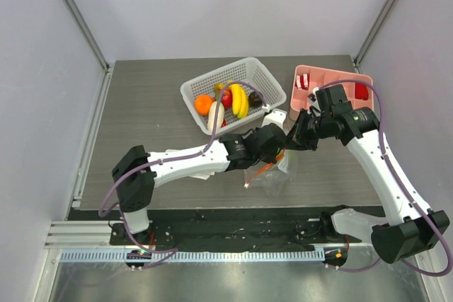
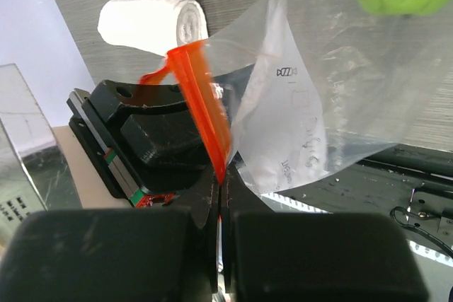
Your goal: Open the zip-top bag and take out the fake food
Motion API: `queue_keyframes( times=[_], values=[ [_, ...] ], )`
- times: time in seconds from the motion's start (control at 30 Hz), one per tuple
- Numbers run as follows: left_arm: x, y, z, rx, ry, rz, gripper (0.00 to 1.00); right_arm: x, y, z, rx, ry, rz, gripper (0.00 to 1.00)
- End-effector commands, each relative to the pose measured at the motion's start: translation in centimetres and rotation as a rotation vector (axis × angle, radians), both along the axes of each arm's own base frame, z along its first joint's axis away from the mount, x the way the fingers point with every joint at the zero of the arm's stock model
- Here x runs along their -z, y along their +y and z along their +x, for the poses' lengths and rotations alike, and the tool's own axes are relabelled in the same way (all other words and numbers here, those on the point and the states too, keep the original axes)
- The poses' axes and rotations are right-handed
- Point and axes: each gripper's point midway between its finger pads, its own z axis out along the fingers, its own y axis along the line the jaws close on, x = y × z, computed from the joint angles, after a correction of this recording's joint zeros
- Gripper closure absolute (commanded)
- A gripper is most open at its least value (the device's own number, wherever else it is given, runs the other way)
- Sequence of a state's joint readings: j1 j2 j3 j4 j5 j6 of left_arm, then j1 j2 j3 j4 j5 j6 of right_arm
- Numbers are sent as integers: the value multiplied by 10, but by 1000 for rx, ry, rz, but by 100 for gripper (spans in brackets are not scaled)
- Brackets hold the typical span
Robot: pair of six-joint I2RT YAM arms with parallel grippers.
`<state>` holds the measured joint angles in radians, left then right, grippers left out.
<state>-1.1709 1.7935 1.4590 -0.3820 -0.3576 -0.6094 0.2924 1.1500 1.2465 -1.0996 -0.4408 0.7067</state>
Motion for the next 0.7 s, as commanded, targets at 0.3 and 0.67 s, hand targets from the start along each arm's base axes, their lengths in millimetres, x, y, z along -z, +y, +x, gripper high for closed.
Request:
queue_keyframes(
  times=[0.3, 0.67],
  values=[
    [-10, -17, 2, 289, 77, -331, 100, -7, 9, -14, -163, -45, 41, 99],
    [-8, -16, 7, 397, 164, -307, 100, 8, 6, -19, -221, -20, 8, 99]
  ],
)
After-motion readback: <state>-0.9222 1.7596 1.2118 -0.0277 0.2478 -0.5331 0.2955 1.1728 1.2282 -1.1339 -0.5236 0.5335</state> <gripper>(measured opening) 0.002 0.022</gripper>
